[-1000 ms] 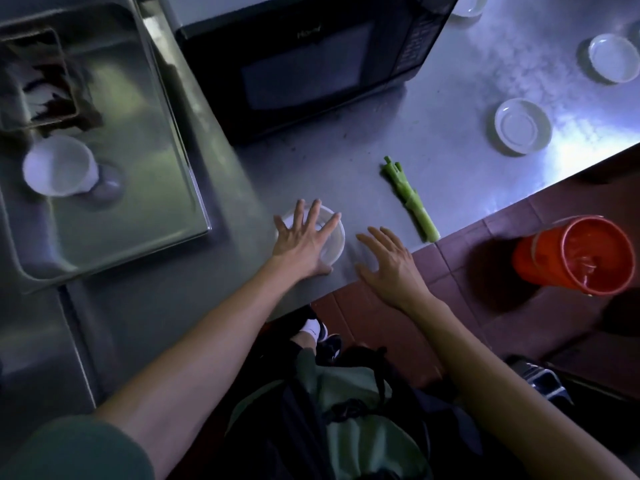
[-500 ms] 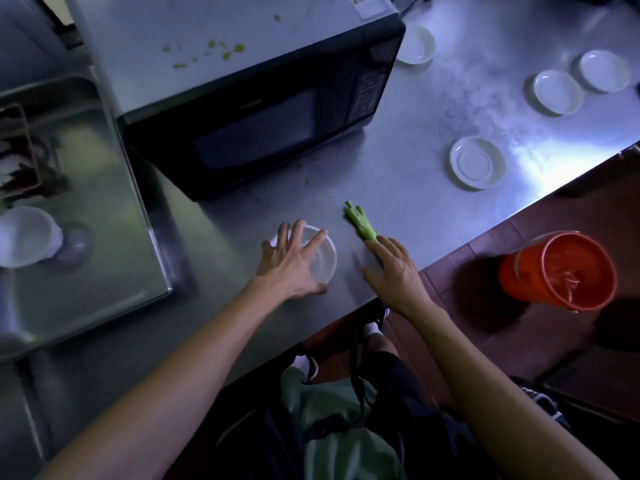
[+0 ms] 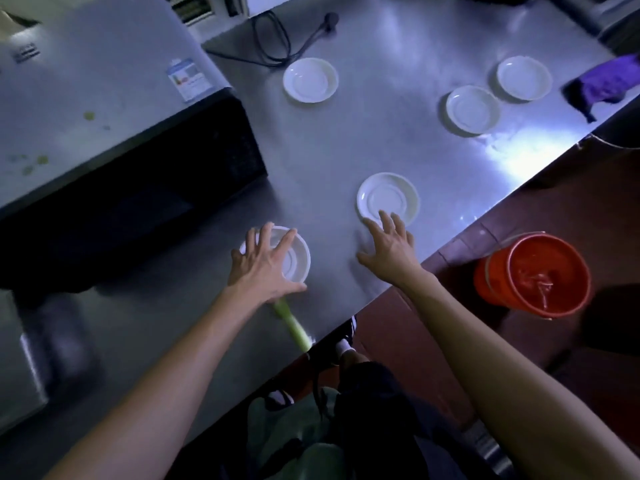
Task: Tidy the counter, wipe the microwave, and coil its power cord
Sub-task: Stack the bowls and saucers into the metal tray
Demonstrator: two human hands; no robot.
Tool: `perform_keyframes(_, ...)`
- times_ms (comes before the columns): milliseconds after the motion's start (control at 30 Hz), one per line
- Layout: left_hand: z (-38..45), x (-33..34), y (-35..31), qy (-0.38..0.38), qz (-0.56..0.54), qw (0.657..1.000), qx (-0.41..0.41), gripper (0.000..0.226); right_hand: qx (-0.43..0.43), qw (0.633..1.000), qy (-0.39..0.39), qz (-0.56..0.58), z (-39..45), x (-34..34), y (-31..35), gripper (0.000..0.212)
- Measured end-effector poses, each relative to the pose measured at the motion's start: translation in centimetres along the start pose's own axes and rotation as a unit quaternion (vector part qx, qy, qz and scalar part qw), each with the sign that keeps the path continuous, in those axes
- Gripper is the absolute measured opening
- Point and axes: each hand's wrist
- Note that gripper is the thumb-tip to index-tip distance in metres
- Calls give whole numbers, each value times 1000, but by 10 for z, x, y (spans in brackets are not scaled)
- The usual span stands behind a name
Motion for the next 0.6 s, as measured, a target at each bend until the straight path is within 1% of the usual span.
perform_keyframes(133,34,-3,-31,13,9,1000,1,118,7,999,18,-48,38,-17,-32,93)
perform_keyframes(300,60,-8,-59,31,20,999,2,117,-23,998,25,-55,74,-26,-43,107)
perform_keyframes(433,66,-9,-65,33,11,999,-8,117,-52,995,36,-77,97,-30,-40,115)
perform_keyframes(600,62,-7,-56,40,-1,999,-32,116,-47,992,73,-92,118,-31,-35,121)
Point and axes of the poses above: each hand's wrist, its own z-axis towards the middle knuckle, its own x-axis out of the palm, y = z × x, and after that the axes turned 4 degrees about x, right-handed
